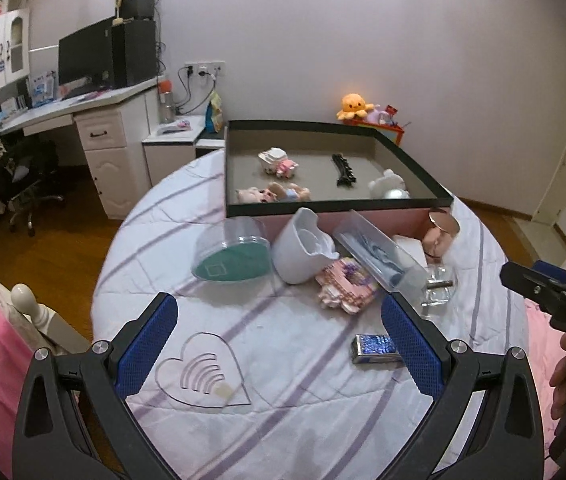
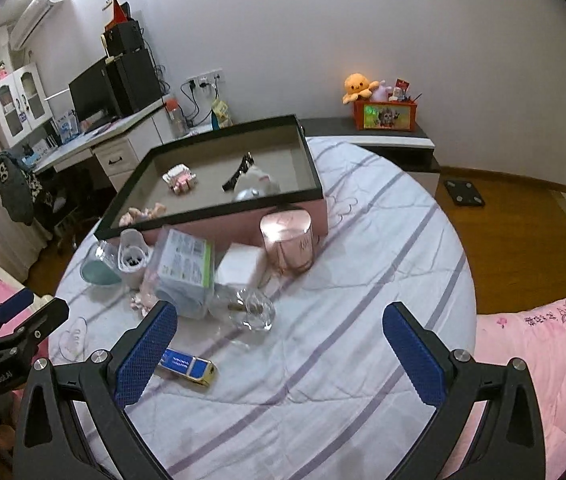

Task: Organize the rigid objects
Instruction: 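Grasp the blue rectangular case with the left tool while the right tool grasps the glass bottle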

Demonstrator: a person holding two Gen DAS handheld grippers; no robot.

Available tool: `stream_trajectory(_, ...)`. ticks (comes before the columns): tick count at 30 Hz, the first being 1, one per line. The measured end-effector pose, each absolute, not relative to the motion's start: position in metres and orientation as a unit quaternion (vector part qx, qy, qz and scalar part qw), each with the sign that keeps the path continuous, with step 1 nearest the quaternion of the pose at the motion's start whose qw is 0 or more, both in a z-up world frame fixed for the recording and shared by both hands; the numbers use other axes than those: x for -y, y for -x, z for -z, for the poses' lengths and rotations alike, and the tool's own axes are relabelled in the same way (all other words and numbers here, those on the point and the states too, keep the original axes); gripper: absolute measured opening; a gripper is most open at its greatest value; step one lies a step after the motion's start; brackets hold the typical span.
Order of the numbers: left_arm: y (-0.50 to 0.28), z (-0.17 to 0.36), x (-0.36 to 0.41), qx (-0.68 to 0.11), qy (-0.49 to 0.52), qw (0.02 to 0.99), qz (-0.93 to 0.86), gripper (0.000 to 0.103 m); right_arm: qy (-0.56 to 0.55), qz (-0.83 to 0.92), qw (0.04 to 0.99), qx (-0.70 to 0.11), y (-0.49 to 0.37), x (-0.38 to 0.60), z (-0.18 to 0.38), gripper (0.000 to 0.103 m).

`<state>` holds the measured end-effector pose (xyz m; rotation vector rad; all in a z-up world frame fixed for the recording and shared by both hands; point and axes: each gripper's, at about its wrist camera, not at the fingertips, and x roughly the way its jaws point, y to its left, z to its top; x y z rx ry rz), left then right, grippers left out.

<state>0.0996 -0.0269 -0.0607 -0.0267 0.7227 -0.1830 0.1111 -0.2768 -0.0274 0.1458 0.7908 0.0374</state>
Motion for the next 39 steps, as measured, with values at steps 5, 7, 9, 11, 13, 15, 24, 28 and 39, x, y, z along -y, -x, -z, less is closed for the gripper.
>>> stream_trajectory(5, -0.098, 0.066, 0.037, -0.359, 0.012, 0.929, 0.090, 0.103, -0.071, -0.029, 0.916, -0.393, -0.117, 0.278, 0.032, 0.103)
stream_trajectory(7, -0.097, 0.071, 0.043, -0.367, 0.014, 0.925, 0.092, 0.103, -0.070, -0.037, 0.914, -0.398, -0.120, 0.280, 0.035, 0.103)
stream_trajectory(9, -0.096, 0.075, 0.051, -0.375, 0.011, 0.922, 0.092, 0.103, -0.072, -0.046, 0.912, -0.401, -0.122, 0.282, 0.038, 0.103)
stream_trajectory(11, -0.094, 0.082, 0.062, -0.383, 0.008, 0.919, 0.093, 0.103, -0.079, -0.057, 0.910, -0.403, -0.124, 0.287, 0.042, 0.103)
stream_trajectory(13, -0.091, 0.090, 0.074, -0.393, 0.006, 0.915, 0.093, 0.103, -0.079, -0.065, 0.907, -0.407, -0.126, 0.292, 0.046, 0.103)
stream_trajectory(15, -0.089, 0.098, 0.085, -0.404, 0.005, 0.910, 0.092, 0.103, -0.080, -0.076, 0.905, -0.412, -0.128, 0.296, 0.050, 0.103)
stream_trajectory(24, -0.089, 0.120, 0.118, -0.429, -0.019, 0.898, 0.090, 0.103, -0.091, -0.111, 0.893, -0.426, -0.139, 0.303, 0.066, 0.103)
stream_trajectory(28, -0.100, 0.133, 0.125, -0.446, -0.025, 0.891, 0.087, 0.103, -0.092, -0.122, 0.888, -0.434, -0.146, 0.301, 0.072, 0.103)
stream_trajectory(39, -0.111, 0.128, 0.116, -0.440, -0.034, 0.892, 0.101, 0.092, -0.071, -0.146, 0.875, -0.456, -0.162, 0.282, 0.087, 0.103)
